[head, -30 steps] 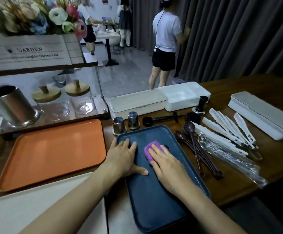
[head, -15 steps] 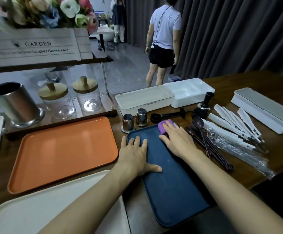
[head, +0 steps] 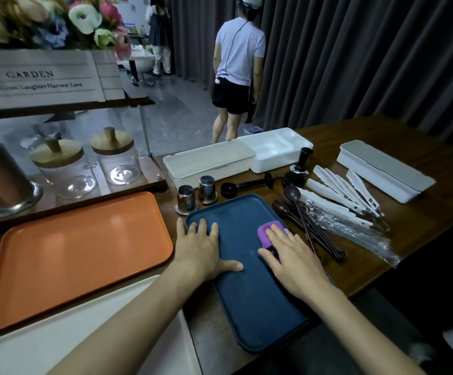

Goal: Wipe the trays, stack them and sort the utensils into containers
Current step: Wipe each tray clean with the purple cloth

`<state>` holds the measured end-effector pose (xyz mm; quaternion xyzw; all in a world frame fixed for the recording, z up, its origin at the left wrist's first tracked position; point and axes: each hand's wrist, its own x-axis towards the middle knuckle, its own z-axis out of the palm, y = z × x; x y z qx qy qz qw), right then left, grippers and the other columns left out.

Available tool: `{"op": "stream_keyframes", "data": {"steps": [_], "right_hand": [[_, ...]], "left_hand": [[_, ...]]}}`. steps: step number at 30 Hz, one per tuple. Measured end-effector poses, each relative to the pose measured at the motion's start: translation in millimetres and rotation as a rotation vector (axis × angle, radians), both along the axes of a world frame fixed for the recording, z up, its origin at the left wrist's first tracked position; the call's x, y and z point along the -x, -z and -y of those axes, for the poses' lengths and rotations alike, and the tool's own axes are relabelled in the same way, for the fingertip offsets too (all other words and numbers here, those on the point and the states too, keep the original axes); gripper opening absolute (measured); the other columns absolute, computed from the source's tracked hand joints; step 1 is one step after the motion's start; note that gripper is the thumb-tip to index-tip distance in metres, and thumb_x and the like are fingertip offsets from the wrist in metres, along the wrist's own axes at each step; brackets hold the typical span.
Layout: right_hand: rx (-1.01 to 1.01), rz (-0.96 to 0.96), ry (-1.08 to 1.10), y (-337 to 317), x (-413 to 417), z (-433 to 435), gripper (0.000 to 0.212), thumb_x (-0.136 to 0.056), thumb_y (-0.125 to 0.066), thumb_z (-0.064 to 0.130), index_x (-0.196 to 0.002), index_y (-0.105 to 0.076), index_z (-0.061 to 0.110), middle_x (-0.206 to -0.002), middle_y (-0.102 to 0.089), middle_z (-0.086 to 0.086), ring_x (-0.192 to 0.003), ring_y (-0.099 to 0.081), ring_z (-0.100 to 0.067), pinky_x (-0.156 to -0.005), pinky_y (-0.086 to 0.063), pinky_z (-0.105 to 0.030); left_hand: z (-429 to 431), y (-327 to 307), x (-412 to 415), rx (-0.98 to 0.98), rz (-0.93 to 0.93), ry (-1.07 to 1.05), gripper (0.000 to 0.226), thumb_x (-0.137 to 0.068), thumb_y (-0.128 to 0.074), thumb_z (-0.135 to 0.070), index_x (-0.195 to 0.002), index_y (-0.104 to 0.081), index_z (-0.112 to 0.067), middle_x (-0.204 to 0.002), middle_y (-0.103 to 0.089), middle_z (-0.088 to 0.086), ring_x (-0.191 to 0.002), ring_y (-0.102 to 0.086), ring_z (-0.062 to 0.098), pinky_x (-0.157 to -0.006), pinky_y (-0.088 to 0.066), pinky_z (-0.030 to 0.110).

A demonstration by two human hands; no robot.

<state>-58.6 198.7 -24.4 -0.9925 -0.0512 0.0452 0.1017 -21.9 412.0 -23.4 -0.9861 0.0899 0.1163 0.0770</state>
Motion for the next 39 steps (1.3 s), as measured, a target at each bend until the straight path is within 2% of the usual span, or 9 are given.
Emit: {"op": "stream_keyframes", "data": {"steps": [8,14,19,25,28,30,34,37,39], "right_hand": [[0.046,-0.01,-0.043,-8,-61,-36,0.077,-0.098,-0.036,0.065,-0.155,-0.029,0.013,-0.164,-0.025,-0.006,-0.151,-0.022,-0.028,-0.122,-0.019,-0.04],[0.079,-0.007,-0.069,-11,-96,-48,0.07,-0.098,-0.031,0.065,-0.143,-0.043,0.013,-0.155,-0.039,-0.007,-0.138,-0.039,-0.033,-0.111,-0.034,-0.044],[0.005,-0.013,-0.149,-11,-67,-20,0.049,-0.105,-0.028,0.03,-0.151,-0.038,0.016,-0.163,-0.029,-0.004,-0.148,-0.029,-0.026,-0.117,-0.024,-0.038],[-0.063,-0.057,-0.238,-9,6,42,0.053,-0.104,-0.035,0.028,-0.157,-0.029,0.03,-0.165,-0.02,0.011,-0.153,-0.017,-0.012,-0.124,-0.008,-0.03],[-0.071,-0.075,-0.281,-8,38,64,0.053,-0.104,-0.036,0.028,-0.157,-0.029,0.032,-0.164,-0.02,0.013,-0.153,-0.014,-0.009,-0.124,-0.005,-0.029],[-0.082,-0.075,-0.311,-10,52,74,0.054,-0.104,-0.037,0.026,-0.157,-0.029,0.031,-0.164,-0.02,0.012,-0.153,-0.014,-0.009,-0.125,-0.005,-0.03],[-0.048,-0.064,-0.363,-12,59,78,0.054,-0.106,-0.034,0.027,-0.159,-0.024,0.027,-0.166,-0.017,0.008,-0.154,-0.014,-0.014,-0.125,-0.005,-0.033],[-0.031,-0.065,-0.391,-12,56,80,0.055,-0.106,-0.031,0.028,-0.16,-0.021,0.025,-0.167,-0.015,0.005,-0.154,-0.014,-0.016,-0.125,-0.006,-0.035],[-0.029,-0.075,-0.408,-11,55,81,0.054,-0.107,-0.03,0.029,-0.16,-0.02,0.025,-0.167,-0.015,0.005,-0.154,-0.014,-0.017,-0.125,-0.007,-0.036]], "left_hand": [[-1,-2,3,0.029,-0.047,-0.016,0.13,-0.066,-0.032,-0.102,-0.164,-0.005,-0.021,-0.17,-0.008,0.013,-0.156,-0.011,0.033,-0.121,0.008,0.062],[-3,-3,5,0.078,-0.08,-0.05,0.128,-0.067,-0.035,-0.102,-0.164,-0.002,-0.025,-0.171,-0.004,0.009,-0.157,-0.007,0.029,-0.121,0.007,0.064],[-2,-2,6,0.097,-0.093,-0.089,0.129,-0.065,-0.034,-0.103,-0.164,-0.001,-0.027,-0.172,-0.001,0.007,-0.158,-0.003,0.027,-0.121,0.008,0.065],[-1,-3,7,0.132,-0.091,-0.129,0.127,-0.065,-0.037,-0.102,-0.164,-0.002,-0.031,-0.172,-0.001,0.003,-0.158,0.0,0.023,-0.121,0.008,0.065],[4,-6,12,0.117,-0.064,-0.171,0.122,-0.067,-0.038,-0.1,-0.163,-0.01,-0.031,-0.171,-0.011,0.004,-0.158,-0.004,0.024,-0.121,0.003,0.065],[9,-4,21,0.095,0.007,-0.188,0.114,-0.069,-0.033,-0.099,-0.158,-0.027,-0.028,-0.162,-0.032,0.005,-0.154,-0.018,0.027,-0.122,-0.007,0.062],[22,4,52,0.024,0.241,-0.164,0.089,-0.076,-0.021,-0.089,-0.128,-0.057,-0.025,-0.129,-0.061,0.002,-0.131,-0.048,0.026,-0.112,-0.032,0.05],[28,4,79,0.094,0.183,-0.188,0.078,-0.088,-0.036,-0.081,-0.144,-0.051,-0.027,-0.148,-0.052,0.006,-0.14,-0.041,0.029,-0.114,-0.032,0.048],[32,2,101,0.192,0.008,-0.213,0.093,-0.085,-0.039,-0.085,-0.16,-0.027,-0.032,-0.168,-0.023,0.009,-0.155,-0.017,0.03,-0.124,-0.018,0.048]]}}
